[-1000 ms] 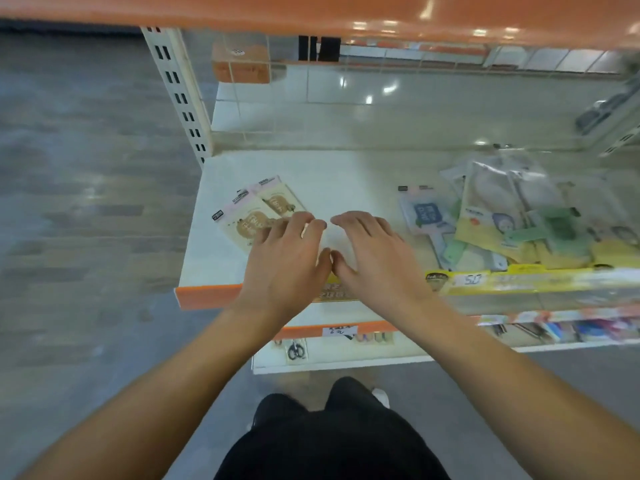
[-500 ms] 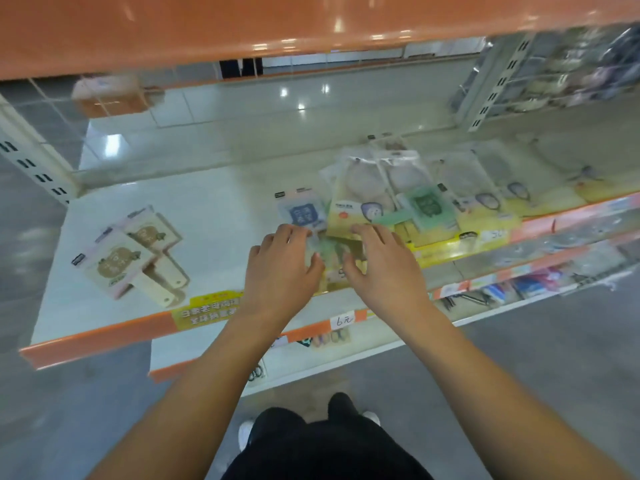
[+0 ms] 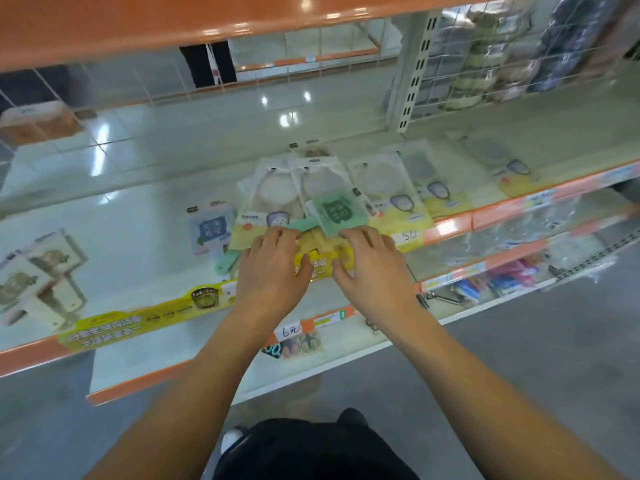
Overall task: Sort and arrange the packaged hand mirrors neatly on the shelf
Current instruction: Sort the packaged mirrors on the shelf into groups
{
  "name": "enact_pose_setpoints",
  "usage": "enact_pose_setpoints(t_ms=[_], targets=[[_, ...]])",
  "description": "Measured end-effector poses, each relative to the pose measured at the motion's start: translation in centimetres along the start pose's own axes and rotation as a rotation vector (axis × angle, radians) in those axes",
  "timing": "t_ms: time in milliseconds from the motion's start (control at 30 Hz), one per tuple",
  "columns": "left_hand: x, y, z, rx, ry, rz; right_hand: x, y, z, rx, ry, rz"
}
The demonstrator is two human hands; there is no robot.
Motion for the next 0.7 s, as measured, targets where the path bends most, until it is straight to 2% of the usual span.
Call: enact_pose_setpoints(t_ms=[233,533,700], targets=[[-0.8,2.5,-1.2,-0.006,-0.004,-0.029,-0.4,3.5,1.2,-0.027,0.003,-0.060],[-2.6,2.6,-1.8,0.042,-0.017,-0.038,-1.1,4.0,0.7,0.001,-0.014,-0.099],[-3.8,1.4,-0.8,0.028,0.004,-0.040,-3.1,3.2,-0.3,0.044,-0.084,-0.145]])
Point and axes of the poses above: each hand's wrist, its own x-axis away from the middle knuckle, its own z-axis out of the back of the hand, y = z × x, the point moved 9 cm from there along -x, towards the middle knuckle, and after that the axes turned 1 degree about z, right-handed, at the moved point
